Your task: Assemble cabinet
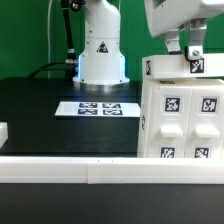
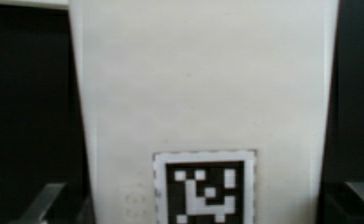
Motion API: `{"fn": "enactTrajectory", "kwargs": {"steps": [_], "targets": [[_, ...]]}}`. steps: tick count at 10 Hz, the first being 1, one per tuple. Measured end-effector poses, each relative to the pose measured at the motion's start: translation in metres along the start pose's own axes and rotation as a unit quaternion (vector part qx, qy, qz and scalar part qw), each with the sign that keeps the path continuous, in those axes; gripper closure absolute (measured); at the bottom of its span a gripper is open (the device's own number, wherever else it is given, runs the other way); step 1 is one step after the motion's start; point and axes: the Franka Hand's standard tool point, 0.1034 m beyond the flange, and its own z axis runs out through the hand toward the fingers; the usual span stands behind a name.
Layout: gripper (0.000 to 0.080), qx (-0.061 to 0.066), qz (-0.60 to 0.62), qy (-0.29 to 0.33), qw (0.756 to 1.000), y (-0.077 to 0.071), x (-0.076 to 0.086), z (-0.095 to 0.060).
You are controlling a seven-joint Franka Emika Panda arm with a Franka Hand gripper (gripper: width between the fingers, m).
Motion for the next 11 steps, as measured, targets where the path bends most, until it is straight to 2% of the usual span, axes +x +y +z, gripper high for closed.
{"fn": "enactTrajectory", "kwargs": {"steps": [3, 6, 10, 11], "targets": [[0.0239, 0.002, 0.124, -0.013, 0.992, -0.0004, 0.0001, 0.0005], [0.0239, 0.000, 0.244, -0.020, 0.970, -0.0001, -0.0009, 0.0011], [0.0239, -0.002, 0.285, -0.035, 0.958, 0.0000, -0.0036, 0.0017], [0.0081, -0.002, 0.279, -0.037, 0.960, 0.0002, -0.0052, 0.0019]]}}
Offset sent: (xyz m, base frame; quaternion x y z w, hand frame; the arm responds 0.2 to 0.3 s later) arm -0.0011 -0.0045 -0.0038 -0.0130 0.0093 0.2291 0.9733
